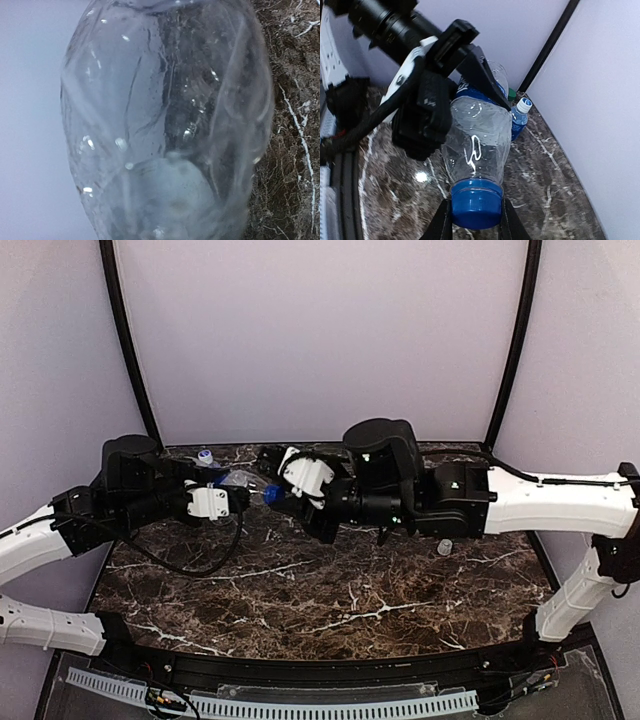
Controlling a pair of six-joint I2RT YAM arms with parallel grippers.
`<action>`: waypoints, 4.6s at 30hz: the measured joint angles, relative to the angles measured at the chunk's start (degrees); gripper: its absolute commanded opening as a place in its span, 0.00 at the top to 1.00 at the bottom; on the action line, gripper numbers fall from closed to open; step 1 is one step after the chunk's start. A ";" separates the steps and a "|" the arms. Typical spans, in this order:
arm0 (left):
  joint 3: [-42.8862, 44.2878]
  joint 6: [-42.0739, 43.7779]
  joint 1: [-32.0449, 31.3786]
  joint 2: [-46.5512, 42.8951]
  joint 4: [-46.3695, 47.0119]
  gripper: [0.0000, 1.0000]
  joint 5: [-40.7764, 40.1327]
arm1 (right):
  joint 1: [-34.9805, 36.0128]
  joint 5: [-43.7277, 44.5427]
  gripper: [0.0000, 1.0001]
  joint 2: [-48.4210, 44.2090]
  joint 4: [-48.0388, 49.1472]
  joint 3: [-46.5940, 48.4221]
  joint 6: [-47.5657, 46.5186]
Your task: Unscrew the bottle caps
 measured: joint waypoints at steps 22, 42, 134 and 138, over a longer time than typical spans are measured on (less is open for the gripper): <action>1.99 -2.60 -0.94 0.94 -13.40 0.76 10.84 | 12.85 23.30 0.88 -2.05 21.20 -16.35 -91.56; -1.16 1.11 -0.50 1.11 8.50 0.73 -5.31 | -2.21 5.38 0.17 -10.71 17.81 -6.80 -5.92; 1.16 -1.09 -0.44 1.16 -3.43 0.78 1.20 | 12.28 23.58 0.01 -3.19 17.44 -10.64 -57.66; -0.83 1.46 -0.44 1.25 4.92 0.78 -2.51 | 3.69 13.68 0.13 -3.54 9.99 0.68 -21.29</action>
